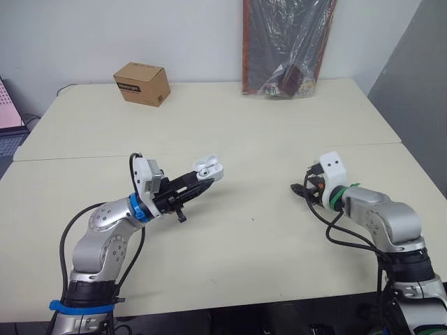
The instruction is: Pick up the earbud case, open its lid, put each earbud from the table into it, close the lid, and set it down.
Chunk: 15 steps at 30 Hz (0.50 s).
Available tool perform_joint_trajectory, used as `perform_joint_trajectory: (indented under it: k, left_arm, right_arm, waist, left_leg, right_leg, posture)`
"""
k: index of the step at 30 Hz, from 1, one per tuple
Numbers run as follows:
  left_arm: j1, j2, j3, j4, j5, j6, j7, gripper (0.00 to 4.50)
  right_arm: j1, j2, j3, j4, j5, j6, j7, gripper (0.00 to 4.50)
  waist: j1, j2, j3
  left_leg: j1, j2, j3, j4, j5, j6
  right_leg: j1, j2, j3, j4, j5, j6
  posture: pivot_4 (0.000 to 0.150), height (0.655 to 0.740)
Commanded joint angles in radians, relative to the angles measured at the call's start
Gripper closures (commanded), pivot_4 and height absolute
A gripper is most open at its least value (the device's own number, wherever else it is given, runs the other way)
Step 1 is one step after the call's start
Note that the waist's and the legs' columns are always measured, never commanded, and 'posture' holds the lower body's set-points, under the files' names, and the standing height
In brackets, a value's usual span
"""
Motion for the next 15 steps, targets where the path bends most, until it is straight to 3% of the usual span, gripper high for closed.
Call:
perform_joint_trajectory:
  k: [1,6,9,14,15]
  left_arm:
    - [0.007,0.006,0.02,-0.028,-0.012,-0.022,-0.005,3.69]
    - [0.021,0.009,0.025,-0.024,-0.011,-0.031,-0.013,3.69]
    - [0.023,0.009,0.025,-0.019,-0.01,-0.036,-0.016,3.69]
    - [0.026,0.009,0.026,-0.003,-0.01,-0.049,-0.025,3.69]
    - [0.026,0.008,0.026,0.001,-0.009,-0.052,-0.028,3.69]
  right_arm:
    - [-0.027,-0.001,-0.007,-0.009,-0.017,-0.026,0.012,1.34]
    - [-0.017,0.006,-0.01,0.006,-0.039,-0.027,0.013,1.34]
    - [-0.015,0.008,-0.012,0.006,-0.051,-0.024,0.008,1.91]
    - [-0.013,0.01,-0.015,0.002,-0.047,-0.002,0.018,3.67]
    - [-0.014,0.01,-0.015,0.002,-0.047,0.001,0.019,3.67]
  waist:
    - [0.0,0.0,0.0]
    - [0.0,0.0,0.0]
    - [0.0,0.0,0.0]
    - [0.0,0.0,0.0]
    - [0.0,0.0,0.0]
  left_leg:
    - [0.0,0.0,0.0,0.0,0.0,0.0]
    - [0.0,0.0,0.0,0.0,0.0,0.0]
    - [0.0,0.0,0.0,0.0,0.0,0.0]
    - [0.0,0.0,0.0,0.0,0.0,0.0]
    - [0.0,0.0,0.0,0.0,0.0,0.0]
  right_leg:
    - [0.0,0.0,0.0,0.0,0.0,0.0]
    - [0.0,0.0,0.0,0.0,0.0,0.0]
    - [0.0,0.0,0.0,0.0,0.0,0.0]
    - [0.0,0.0,0.0,0.0,0.0,0.0]
    - [0.0,0.0,0.0,0.0,0.0,0.0]
  posture:
    - [0.15,0.74]
    - [0.15,0.74]
    - [0.15,0.74]
    - [0.15,0.74]
    - [0.15,0.74]
